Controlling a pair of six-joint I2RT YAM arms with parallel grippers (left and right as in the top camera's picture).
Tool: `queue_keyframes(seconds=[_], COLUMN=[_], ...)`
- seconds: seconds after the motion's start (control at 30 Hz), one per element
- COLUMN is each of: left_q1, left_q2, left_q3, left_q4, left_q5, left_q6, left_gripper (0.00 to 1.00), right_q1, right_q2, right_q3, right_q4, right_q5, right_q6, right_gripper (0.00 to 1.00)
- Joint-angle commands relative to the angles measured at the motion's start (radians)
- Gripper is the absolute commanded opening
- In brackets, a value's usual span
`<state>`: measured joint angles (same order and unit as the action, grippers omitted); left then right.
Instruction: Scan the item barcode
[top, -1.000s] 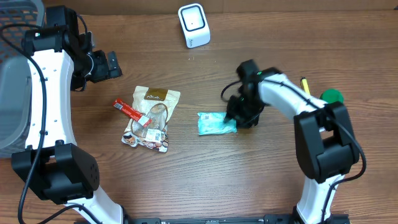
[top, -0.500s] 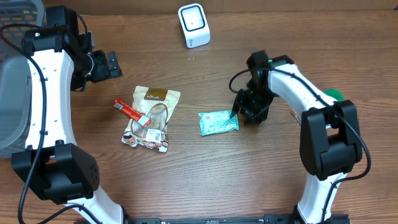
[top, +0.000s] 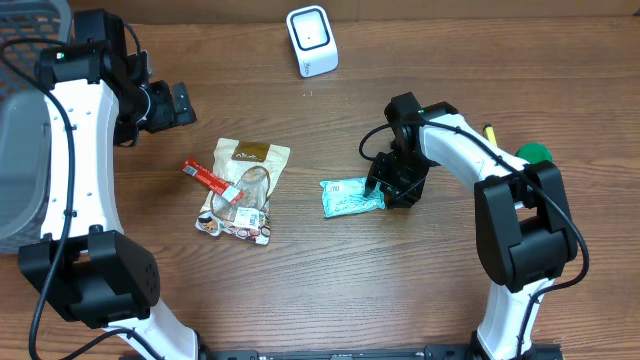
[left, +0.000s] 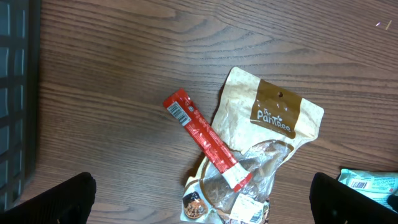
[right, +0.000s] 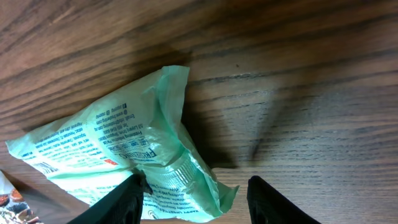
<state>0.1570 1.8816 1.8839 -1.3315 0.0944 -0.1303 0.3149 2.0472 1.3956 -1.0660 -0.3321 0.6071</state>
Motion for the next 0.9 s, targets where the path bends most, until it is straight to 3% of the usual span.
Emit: queue_keyframes(seconds=[0.0,0.2,0.27,0.43,0.67,0.87], left_q1=[-0.007,-0.007,-0.007,-0.007,-0.007,-0.007], left_q2=[-0.005,-0.005,-0.005,-0.005,-0.005,-0.005], left_q3=[-0.002,-0.002,-0.002,-0.002,-0.002,-0.002], left_q4=[0.002,0.002,0.001,0.001,0.002,0.002], left_q5=[0.007,0.007,0.007,0.007,0.007,0.006], left_q6=[0.011,0.011,0.011,0.011,0.011,0.011], left_gripper=[1.0,1.0,1.0,1.0,0.99,1.0], right_q1=[0.002,0.027,0.035,0.039,-0.016,-0.03], right_q2=[0.002,0.002,0.003,0.002,-0.038,-0.151], right_q3=[-0.009,-0.051,-0.073,-0.081,-0.008,0.003], right_q4=[0.003,0.07,0.099,0.097,0.06,0.158], right_q5=[0.062,0.062,0.062,0.061,0.017,0.017], right_q6=[0.03,0.074,0.078,0.065,-0.07,-0.303], right_gripper=[0.54,0.53,0.48,0.04,0.04,0.04])
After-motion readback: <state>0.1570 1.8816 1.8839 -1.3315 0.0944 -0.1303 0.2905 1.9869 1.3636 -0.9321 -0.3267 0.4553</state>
